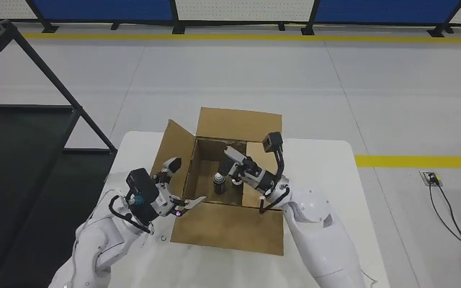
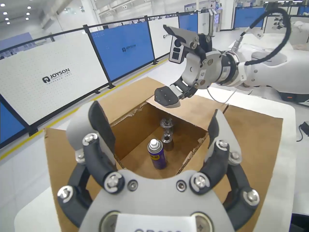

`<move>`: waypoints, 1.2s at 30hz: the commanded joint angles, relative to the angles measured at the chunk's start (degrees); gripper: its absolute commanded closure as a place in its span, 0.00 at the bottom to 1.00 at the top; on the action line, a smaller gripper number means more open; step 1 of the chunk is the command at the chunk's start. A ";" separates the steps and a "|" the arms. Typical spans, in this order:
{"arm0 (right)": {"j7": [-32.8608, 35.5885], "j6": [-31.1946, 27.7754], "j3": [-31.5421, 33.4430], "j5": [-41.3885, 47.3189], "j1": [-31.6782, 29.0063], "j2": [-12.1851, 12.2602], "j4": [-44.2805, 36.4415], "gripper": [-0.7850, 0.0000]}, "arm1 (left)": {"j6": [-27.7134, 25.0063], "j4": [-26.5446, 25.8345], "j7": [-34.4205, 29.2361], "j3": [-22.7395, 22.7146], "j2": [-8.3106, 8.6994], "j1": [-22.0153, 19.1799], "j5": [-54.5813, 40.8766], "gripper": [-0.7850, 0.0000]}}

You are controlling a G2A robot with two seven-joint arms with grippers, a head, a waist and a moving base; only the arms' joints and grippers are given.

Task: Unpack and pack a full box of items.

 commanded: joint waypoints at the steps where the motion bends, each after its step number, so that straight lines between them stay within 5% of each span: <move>1: 1.08 -1.65 0.16 -0.32 -0.01 0.23 -0.20 0.00 | 1.00 0.50 -1.52 1.01 -0.22 -1.10 -1.65 0.00; 20: 3.61 -9.99 9.84 -3.15 -13.07 4.15 -15.10 0.00 | -1.20 19.75 -28.01 8.90 -1.94 -18.33 -34.81 0.00; 36: 2.17 -10.38 10.76 -3.26 -15.48 5.84 -18.42 0.00 | 6.41 29.15 -40.86 14.21 -3.21 -25.33 -42.66 0.00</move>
